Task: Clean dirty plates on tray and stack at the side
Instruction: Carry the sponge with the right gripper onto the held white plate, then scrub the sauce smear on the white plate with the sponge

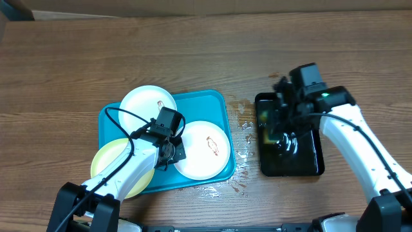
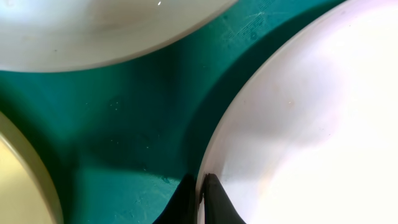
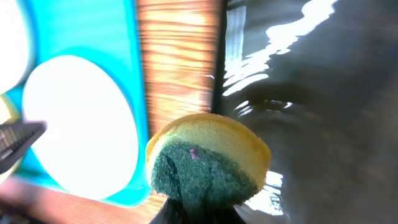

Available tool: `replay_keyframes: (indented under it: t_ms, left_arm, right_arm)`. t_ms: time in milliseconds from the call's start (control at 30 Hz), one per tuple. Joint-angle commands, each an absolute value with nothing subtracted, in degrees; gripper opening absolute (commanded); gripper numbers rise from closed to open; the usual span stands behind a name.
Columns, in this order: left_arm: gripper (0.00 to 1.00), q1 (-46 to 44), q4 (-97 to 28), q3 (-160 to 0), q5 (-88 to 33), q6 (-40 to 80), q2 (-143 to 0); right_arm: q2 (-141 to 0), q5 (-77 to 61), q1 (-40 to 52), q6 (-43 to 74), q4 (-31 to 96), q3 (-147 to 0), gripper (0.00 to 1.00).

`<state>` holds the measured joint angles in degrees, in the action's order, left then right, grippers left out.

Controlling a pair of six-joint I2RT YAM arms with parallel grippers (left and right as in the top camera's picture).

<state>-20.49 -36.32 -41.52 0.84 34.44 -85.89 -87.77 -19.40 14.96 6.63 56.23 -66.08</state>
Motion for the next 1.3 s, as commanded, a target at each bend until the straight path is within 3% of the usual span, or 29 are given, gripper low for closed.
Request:
replay_keyframes:
  t_ms: [0, 333, 533, 867, 1133, 1200, 1267]
  left_arm:
    - [0.04, -20.3, -36.2, -40.6, 1.9, 34.7, -86.9]
    - [0.05, -20.3, -36.3, -40.6, 1.5, 34.7, -86.9]
    - [0.05, -20.3, -36.4, -40.6, 1.4, 34.7, -86.9]
    - [0.05, -20.3, -37.1, -40.6, 1.5, 34.7, -86.9]
    - [0.05, -20.3, -37.3, -40.6, 1.5, 34.7, -86.9]
    - [0.05, -20.3, -37.3, -40.6, 1.5, 34.7, -86.9]
    - [0.05, -20.3, -37.4, -40.6, 1.5, 34.7, -86.9]
  right_arm:
    - [-88.0, -24.9, 20.7, 4.0, 53.0, -67.4, 0.04]
    - [-91.6, -7.0, 39.3, 4.3, 40.1, -63.7, 0.04]
    - [-96.9, 3.7, 45.8, 5.9, 34.6, -63.3, 0.04]
    - [-103.6, 11.6, 47.6, 12.7, 30.7, -63.3, 0.04]
    - [-103.7, 8.8, 47.6, 13.8, 31.9, -63.3, 0.04]
    - [-103.7, 8.8, 47.6, 13.8, 32.6, -63.3, 0.33]
    - [-103.7, 8.8, 47.6, 13.8, 33.4, -63.3, 0.39]
